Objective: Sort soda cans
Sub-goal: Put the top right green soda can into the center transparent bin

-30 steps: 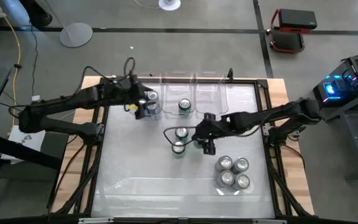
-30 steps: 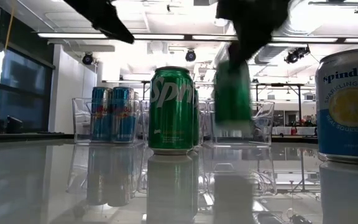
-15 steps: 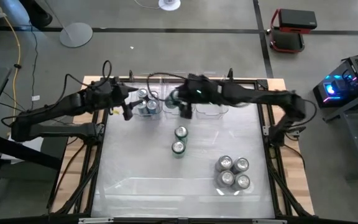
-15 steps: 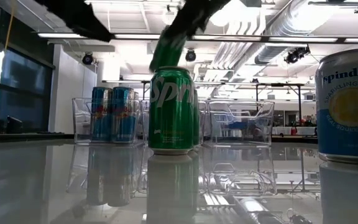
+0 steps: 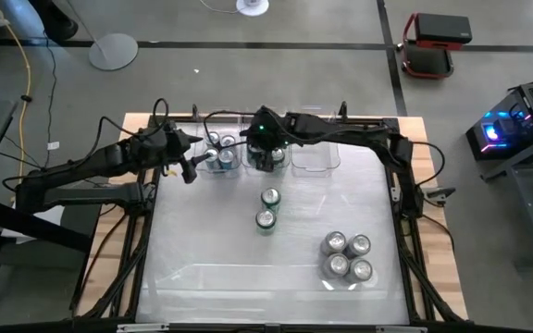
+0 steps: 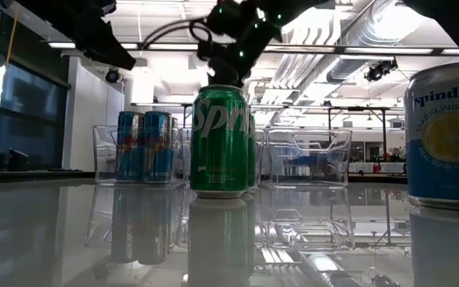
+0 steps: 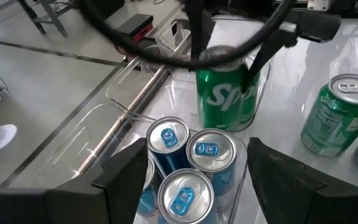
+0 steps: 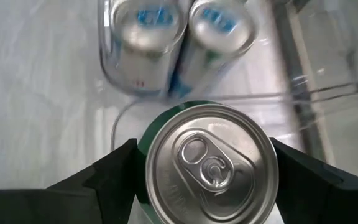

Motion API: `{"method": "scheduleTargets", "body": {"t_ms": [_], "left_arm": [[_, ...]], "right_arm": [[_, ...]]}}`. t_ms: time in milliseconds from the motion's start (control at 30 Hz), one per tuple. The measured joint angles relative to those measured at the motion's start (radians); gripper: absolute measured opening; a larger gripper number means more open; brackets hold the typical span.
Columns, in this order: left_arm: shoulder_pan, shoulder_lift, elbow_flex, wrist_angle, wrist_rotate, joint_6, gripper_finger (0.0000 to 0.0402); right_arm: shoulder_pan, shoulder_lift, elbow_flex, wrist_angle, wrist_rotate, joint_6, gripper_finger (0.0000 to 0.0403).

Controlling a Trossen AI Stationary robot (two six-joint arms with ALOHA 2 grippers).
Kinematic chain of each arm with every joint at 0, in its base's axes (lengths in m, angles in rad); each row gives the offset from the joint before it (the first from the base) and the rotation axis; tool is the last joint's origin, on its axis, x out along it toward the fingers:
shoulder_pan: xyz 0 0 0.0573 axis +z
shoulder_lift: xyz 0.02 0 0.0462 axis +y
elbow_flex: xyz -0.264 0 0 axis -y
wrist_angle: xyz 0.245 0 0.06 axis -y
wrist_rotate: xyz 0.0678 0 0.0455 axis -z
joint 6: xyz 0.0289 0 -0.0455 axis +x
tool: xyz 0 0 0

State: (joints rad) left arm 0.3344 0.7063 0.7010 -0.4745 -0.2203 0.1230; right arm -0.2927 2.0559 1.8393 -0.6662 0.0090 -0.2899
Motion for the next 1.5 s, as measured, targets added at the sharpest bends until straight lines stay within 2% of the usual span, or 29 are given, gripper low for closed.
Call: {"method": "scheduleTargets", "body": {"t_ms": [300,533,900,1500], "left_arm": [[0.000,0.000,0.000,0.008,0.000,-0.007,0.0254],[0.000,0.000,0.000,0.010,-0.001,-0.007,0.0254],[0.000,0.000,0.000,0.016,0.000,0.002,0.0254],[0.000,0.000,0.000,0.015,0.000,0.002,0.0254]], "right_arm": [[-0.023,0.012,-0.066,0.029,-0.096,-0.005,0.0283],[-0.024,0.041,-0.068,0.043,-0.122,-0.014,0.0283],[-0.023,0.063,-0.068,0.054,-0.132,-0.032,0.0313],[-0.027,0.068,0.044,-0.057,-0.136,-0.065,0.0318]]}}
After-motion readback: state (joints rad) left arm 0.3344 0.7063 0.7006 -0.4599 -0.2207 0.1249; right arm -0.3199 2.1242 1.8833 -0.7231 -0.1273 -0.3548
